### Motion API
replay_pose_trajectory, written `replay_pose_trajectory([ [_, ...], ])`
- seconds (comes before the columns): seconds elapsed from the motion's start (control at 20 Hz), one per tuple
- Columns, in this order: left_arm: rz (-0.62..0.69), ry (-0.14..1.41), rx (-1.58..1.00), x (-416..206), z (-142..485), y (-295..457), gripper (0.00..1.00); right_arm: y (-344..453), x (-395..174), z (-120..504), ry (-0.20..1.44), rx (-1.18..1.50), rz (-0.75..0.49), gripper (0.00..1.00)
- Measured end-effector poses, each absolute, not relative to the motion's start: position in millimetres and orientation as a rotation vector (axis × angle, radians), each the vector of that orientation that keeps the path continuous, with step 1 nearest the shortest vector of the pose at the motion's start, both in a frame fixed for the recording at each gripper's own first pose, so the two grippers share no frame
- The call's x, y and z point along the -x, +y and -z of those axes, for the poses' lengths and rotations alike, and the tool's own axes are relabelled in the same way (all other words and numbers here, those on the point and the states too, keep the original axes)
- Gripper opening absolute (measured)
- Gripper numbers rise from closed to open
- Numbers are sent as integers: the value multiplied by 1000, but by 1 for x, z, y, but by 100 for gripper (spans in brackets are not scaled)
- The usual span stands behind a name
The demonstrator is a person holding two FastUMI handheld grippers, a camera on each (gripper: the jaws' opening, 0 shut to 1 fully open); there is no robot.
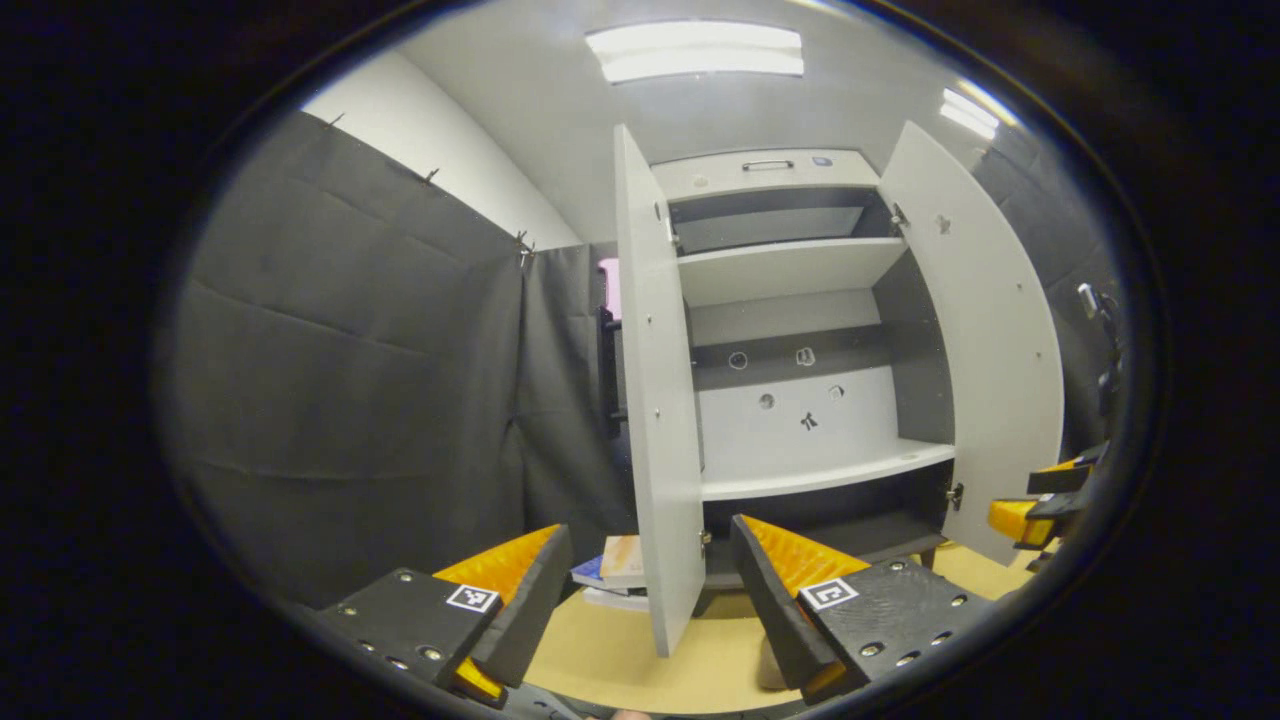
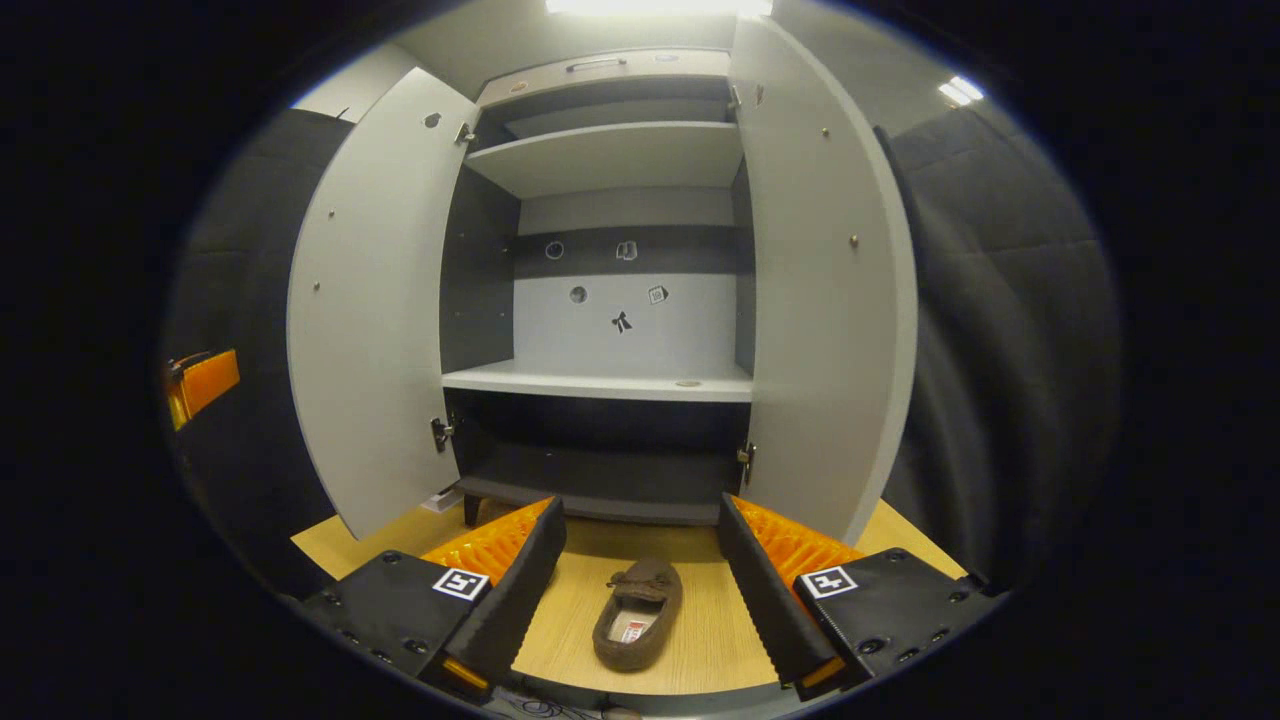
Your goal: Grab one shoe with the right hand and put it into the shoe cabinet, grab the other shoe with the left hand and put it into the shoe cabinet; then close the right door with the right hand and the left door with the left hand.
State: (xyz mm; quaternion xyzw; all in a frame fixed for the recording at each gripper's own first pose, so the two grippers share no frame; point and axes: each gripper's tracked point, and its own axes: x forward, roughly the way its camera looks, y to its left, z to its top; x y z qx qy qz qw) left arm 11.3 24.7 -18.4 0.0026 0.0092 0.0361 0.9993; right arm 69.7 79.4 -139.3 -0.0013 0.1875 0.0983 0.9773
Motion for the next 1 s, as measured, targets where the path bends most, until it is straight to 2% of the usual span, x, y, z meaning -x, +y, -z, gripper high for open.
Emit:
replay_pose_trajectory([
  [0.05,-82,20,-12,-13,19,27,100,85,-74,152,408,7,-211,98],
  [0.1,-90,20,-15,-16,20,29,93,88,-79,166,442,14,-224,94],
  [0.15,-98,25,-14,-18,23,30,100,92,-83,180,476,21,-237,94],
  [0.2,-104,33,-12,-19,25,31,100,96,-87,191,504,21,-248,98],
  [0.45,-146,46,-25,-29,29,39,100,109,-93,257,666,18,-294,98],
  [0.5,-156,46,-30,-29,29,41,100,113,-93,268,699,15,-308,94],
  [0.7,-189,75,-43,-31,38,47,100,123,-99,311,795,-3,-328,98],
  [0.75,-198,85,-47,-31,40,49,100,125,-101,320,818,-6,-329,97],
  [0.8,-206,91,-54,-31,42,51,93,127,-101,327,838,-7,-328,97],
  [0.95,-224,105,-75,-31,45,54,93,129,-105,350,887,14,-321,96],
  [1.0,-228,111,-79,-33,47,55,93,131,-102,356,904,17,-320,89],
])
